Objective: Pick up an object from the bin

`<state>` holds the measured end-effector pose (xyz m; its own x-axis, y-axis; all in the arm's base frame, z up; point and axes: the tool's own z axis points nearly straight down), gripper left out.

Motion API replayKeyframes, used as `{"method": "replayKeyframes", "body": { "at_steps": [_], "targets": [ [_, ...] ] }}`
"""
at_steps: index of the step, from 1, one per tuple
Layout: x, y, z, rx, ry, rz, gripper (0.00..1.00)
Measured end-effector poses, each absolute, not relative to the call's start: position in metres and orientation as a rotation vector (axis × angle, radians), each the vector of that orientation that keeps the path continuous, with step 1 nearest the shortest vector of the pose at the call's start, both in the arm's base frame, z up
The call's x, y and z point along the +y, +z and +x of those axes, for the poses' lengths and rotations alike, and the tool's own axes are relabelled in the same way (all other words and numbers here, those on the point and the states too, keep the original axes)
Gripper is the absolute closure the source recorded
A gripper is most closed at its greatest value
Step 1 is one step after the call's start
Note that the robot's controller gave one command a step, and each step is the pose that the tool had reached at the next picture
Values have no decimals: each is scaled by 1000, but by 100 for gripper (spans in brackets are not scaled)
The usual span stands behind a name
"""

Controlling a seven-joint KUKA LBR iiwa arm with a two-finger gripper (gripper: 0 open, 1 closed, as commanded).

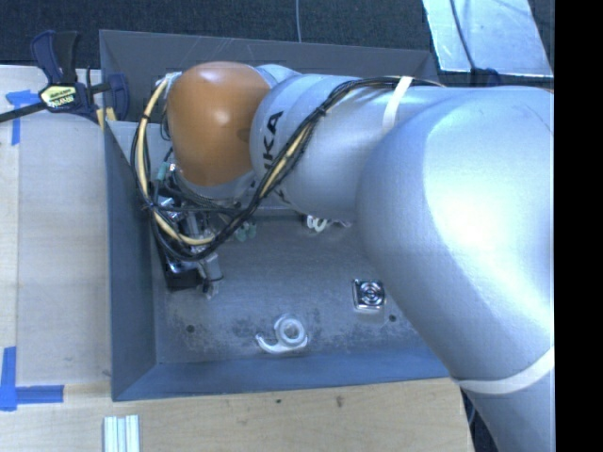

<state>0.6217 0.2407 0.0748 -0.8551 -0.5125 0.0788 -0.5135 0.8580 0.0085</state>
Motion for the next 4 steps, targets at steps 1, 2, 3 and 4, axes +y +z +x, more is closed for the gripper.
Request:
{"method": "replayKeyframes", "body": {
  "at_steps": [1, 2, 3, 4],
  "targets": [
    [240, 77, 621, -2952, 20, 816, 100],
    [239, 90, 619, -2943, 24, 814, 100],
    [238, 98, 613, -2912, 27, 811, 100],
    [239, 102, 612, -2911, 24, 813, 100]
  ]
}}
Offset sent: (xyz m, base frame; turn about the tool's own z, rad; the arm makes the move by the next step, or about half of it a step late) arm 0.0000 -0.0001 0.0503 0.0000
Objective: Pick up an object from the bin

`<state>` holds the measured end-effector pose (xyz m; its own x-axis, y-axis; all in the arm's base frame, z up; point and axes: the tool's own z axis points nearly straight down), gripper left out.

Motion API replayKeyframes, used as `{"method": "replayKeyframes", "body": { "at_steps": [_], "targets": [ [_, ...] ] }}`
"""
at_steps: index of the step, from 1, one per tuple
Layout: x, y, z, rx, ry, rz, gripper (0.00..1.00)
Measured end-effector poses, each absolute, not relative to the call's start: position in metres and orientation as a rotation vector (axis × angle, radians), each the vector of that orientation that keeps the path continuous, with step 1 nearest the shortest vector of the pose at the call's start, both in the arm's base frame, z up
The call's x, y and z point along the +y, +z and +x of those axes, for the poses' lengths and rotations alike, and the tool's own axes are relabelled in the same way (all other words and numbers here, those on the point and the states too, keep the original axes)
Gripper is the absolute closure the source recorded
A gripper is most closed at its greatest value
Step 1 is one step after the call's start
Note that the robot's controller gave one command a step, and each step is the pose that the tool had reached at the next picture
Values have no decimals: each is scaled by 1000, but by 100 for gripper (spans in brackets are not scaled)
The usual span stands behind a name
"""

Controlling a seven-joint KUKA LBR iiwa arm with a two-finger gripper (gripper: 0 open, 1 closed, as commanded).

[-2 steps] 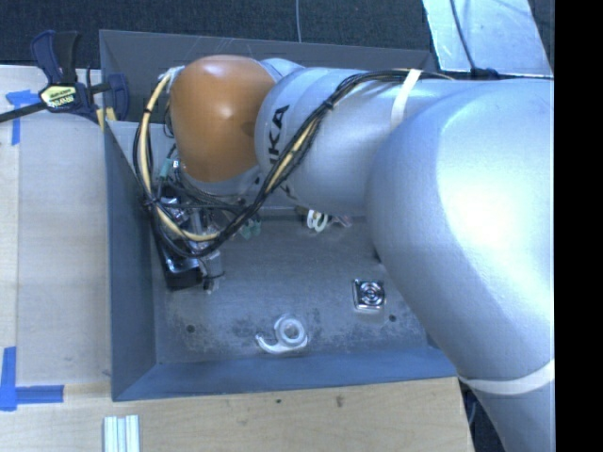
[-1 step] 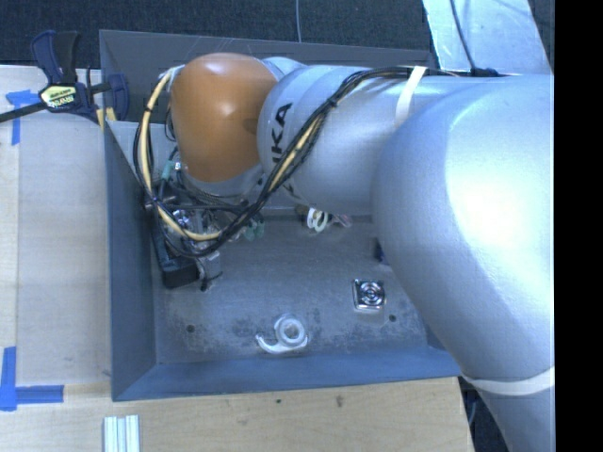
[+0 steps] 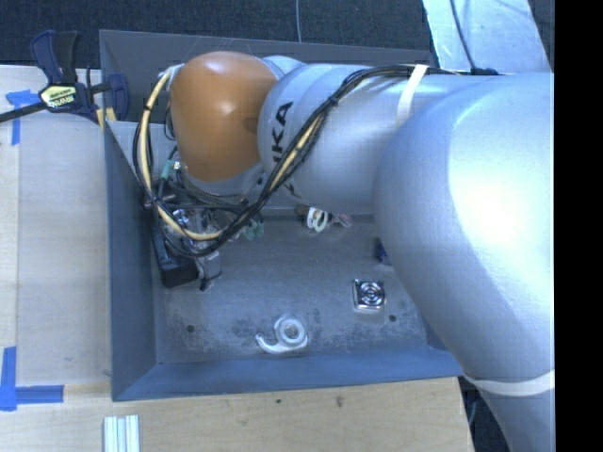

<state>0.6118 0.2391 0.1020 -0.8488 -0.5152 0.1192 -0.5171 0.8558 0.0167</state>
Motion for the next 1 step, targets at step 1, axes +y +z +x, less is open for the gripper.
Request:
{"method": "replayKeyframes", "body": {
  "at_steps": [1],
  "targets": [
    [239, 109, 609, -2903, 21, 812, 100]
  ]
}}
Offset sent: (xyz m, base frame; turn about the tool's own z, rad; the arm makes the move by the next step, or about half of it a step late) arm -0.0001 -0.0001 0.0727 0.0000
